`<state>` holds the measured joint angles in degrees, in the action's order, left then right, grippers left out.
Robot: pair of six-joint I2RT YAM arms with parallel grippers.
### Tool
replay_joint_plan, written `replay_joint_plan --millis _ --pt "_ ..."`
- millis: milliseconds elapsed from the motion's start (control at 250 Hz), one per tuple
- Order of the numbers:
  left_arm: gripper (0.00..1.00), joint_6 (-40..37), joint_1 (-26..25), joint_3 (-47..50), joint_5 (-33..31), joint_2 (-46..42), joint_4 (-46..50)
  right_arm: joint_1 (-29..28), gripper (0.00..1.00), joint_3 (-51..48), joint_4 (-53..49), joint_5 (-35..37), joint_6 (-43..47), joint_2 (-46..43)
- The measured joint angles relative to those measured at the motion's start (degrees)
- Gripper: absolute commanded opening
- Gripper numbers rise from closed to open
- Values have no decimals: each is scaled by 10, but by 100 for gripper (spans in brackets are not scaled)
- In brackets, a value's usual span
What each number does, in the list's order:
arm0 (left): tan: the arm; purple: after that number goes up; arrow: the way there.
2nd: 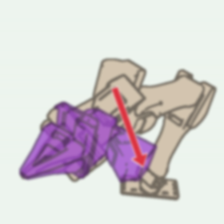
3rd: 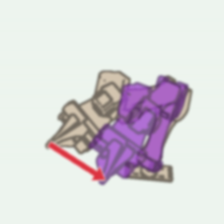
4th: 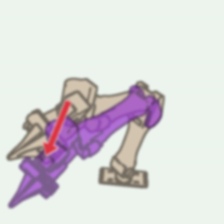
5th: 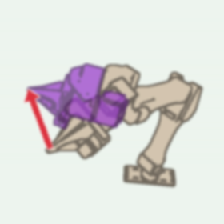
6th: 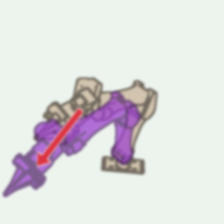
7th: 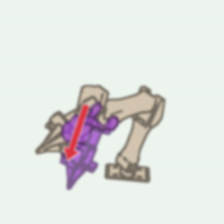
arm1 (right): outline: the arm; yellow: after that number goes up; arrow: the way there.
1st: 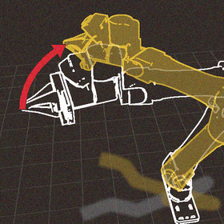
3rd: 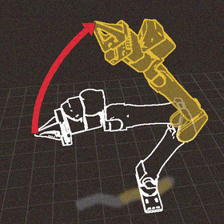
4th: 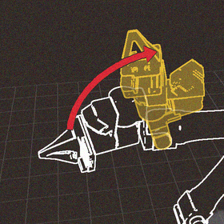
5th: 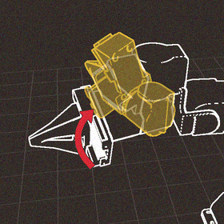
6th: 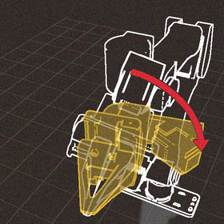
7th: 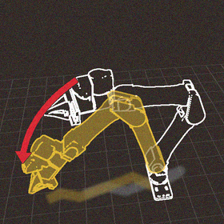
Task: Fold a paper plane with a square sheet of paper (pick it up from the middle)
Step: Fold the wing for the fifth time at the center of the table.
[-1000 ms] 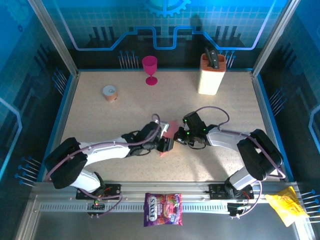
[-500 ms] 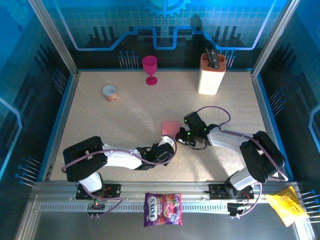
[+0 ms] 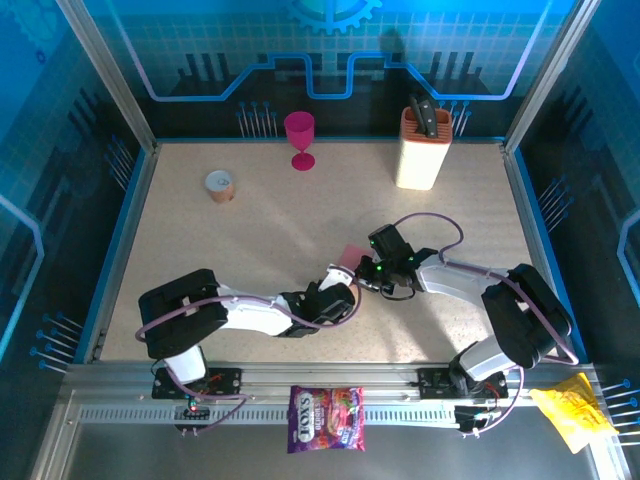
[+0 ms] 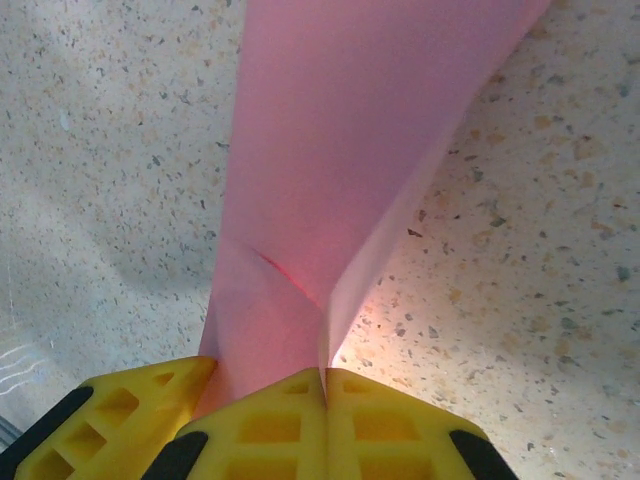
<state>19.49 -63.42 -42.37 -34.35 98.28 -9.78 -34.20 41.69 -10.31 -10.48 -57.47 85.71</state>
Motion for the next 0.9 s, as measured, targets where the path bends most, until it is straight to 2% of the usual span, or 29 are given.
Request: replay_joint_plan --millis 228,348,423,555,731,903 --pt "14 0 0 0 1 4 -2 -3 0 0 -4 0 -2 0" --pt "5 -1 1 0 7 4 -6 -3 19 0 -4 -2 -2 -2" --pt "0 -4 0 0 17 4 -14 -5 24 0 -5 -2 -1 -12" --pt "0 0 0 2 33 2 -33 -1 26 0 -28 7 12 -53" --pt "0 15 16 24 75 -9 -47 35 27 1 -56 11 38 -110" --pt "0 33 45 52 128 -23 -60 65 26 23 -88 10 79 -108"
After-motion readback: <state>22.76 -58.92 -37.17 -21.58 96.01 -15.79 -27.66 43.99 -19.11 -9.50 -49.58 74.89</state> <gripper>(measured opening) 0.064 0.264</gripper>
